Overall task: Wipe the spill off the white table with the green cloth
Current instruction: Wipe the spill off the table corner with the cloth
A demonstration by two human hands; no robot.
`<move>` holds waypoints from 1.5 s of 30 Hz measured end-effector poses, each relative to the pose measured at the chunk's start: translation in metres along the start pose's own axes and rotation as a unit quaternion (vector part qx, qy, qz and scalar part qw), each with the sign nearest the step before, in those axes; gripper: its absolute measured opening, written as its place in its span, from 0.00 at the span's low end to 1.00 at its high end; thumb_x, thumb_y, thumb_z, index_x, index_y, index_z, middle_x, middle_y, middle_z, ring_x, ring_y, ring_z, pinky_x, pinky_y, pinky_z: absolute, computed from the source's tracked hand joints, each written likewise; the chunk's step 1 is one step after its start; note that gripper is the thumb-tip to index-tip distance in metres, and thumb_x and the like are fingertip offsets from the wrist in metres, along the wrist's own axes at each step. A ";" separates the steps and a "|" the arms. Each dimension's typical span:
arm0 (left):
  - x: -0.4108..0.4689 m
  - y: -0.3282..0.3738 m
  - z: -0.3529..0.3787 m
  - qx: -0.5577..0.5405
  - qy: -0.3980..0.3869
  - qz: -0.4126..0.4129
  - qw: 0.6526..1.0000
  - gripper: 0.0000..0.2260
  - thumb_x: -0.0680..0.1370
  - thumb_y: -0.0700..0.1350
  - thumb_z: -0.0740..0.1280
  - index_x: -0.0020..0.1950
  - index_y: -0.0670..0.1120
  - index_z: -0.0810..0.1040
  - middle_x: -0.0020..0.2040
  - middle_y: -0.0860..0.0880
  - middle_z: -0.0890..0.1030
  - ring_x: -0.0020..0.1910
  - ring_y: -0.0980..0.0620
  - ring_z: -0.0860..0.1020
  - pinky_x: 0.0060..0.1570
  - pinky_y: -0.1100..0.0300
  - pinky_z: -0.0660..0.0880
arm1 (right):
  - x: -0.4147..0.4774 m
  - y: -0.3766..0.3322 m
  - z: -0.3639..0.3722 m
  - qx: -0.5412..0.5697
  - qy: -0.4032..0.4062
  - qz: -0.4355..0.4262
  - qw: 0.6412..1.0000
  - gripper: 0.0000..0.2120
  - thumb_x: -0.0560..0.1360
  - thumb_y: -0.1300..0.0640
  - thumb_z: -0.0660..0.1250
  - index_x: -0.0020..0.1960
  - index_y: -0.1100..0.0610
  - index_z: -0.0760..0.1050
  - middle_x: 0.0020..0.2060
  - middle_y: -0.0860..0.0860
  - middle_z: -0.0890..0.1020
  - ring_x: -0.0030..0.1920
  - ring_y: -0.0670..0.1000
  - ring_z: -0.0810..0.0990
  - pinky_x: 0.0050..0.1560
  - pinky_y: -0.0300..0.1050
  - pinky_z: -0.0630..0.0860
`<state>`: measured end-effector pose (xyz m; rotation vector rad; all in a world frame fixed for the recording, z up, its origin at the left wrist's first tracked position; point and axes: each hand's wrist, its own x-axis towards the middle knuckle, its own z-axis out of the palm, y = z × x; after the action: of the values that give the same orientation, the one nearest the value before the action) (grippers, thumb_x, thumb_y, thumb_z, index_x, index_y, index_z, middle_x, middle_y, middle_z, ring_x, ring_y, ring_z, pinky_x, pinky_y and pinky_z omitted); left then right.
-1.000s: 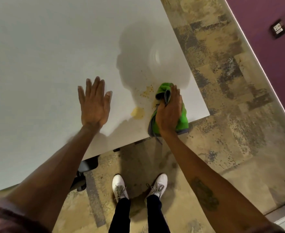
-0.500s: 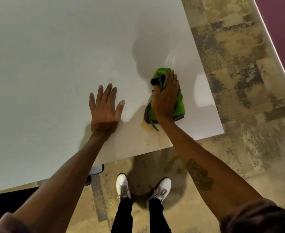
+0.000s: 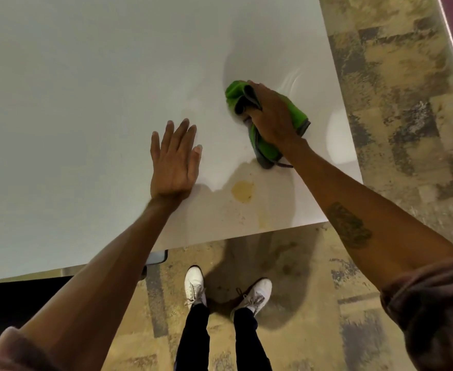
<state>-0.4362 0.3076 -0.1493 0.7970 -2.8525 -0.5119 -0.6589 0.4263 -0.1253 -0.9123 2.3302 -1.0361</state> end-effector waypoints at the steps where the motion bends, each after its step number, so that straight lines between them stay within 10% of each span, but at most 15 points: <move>1: 0.000 0.000 0.000 0.003 -0.001 0.002 1.000 0.23 0.87 0.51 0.50 0.81 0.47 0.65 0.82 0.48 0.63 0.84 0.46 0.55 0.81 0.39 0.49 | -0.003 -0.001 0.000 0.012 -0.024 -0.012 1.000 0.21 0.77 0.64 0.63 0.70 0.60 0.72 0.67 0.57 0.77 0.68 0.56 0.74 0.72 0.51 0.68; 6: -0.001 -0.001 -0.001 0.007 -0.007 0.004 1.000 0.24 0.87 0.51 0.47 0.82 0.46 0.63 0.82 0.48 0.63 0.83 0.45 0.55 0.81 0.39 0.49 | -0.041 -0.009 0.007 0.098 -0.095 -0.004 0.991 0.20 0.78 0.63 0.65 0.70 0.59 0.72 0.65 0.55 0.78 0.57 0.52 0.82 0.55 0.46 0.81; 10: -0.003 -0.003 0.000 0.015 -0.005 0.016 1.000 0.23 0.87 0.48 0.49 0.82 0.46 0.63 0.82 0.48 0.63 0.83 0.44 0.56 0.81 0.39 0.49 | -0.073 -0.011 0.018 0.001 -0.110 -0.079 0.991 0.20 0.80 0.60 0.64 0.72 0.57 0.71 0.70 0.54 0.75 0.70 0.52 0.73 0.73 0.43 0.66; 19: -0.007 0.000 -0.004 0.032 -0.006 0.027 0.999 0.23 0.87 0.48 0.49 0.81 0.44 0.63 0.82 0.47 0.63 0.83 0.42 0.57 0.80 0.39 0.50 | -0.137 -0.010 0.048 -0.007 -0.095 -0.129 0.987 0.18 0.81 0.61 0.60 0.70 0.60 0.72 0.69 0.55 0.76 0.71 0.53 0.72 0.75 0.51 0.65; 30: -0.045 -0.057 -0.022 0.029 -0.044 0.147 0.988 0.22 0.87 0.42 0.51 0.82 0.42 0.63 0.82 0.43 0.63 0.82 0.41 0.59 0.81 0.43 0.52 | -0.184 -0.047 0.097 0.055 0.117 0.017 0.991 0.18 0.80 0.62 0.61 0.69 0.60 0.73 0.66 0.57 0.78 0.68 0.57 0.74 0.71 0.59 0.69; 36: -0.056 -0.061 -0.022 0.048 0.029 -0.087 0.995 0.23 0.88 0.50 0.47 0.83 0.47 0.60 0.84 0.50 0.58 0.84 0.45 0.52 0.80 0.39 0.45 | -0.168 -0.078 0.142 0.052 0.324 0.160 0.931 0.23 0.77 0.61 0.62 0.72 0.60 0.69 0.70 0.57 0.75 0.72 0.56 0.70 0.75 0.56 0.64; 45: -0.053 -0.060 -0.023 0.057 0.013 -0.116 0.992 0.24 0.87 0.51 0.47 0.83 0.46 0.60 0.83 0.47 0.59 0.84 0.44 0.54 0.81 0.40 0.48 | -0.099 -0.093 0.142 0.053 0.453 0.275 0.846 0.23 0.79 0.59 0.58 0.74 0.62 0.66 0.74 0.57 0.69 0.76 0.56 0.65 0.78 0.50 0.55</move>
<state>-0.3577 0.2812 -0.1516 1.1550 -2.8019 -0.3630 -0.4679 0.3813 -0.1316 0.4419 2.9082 -1.4916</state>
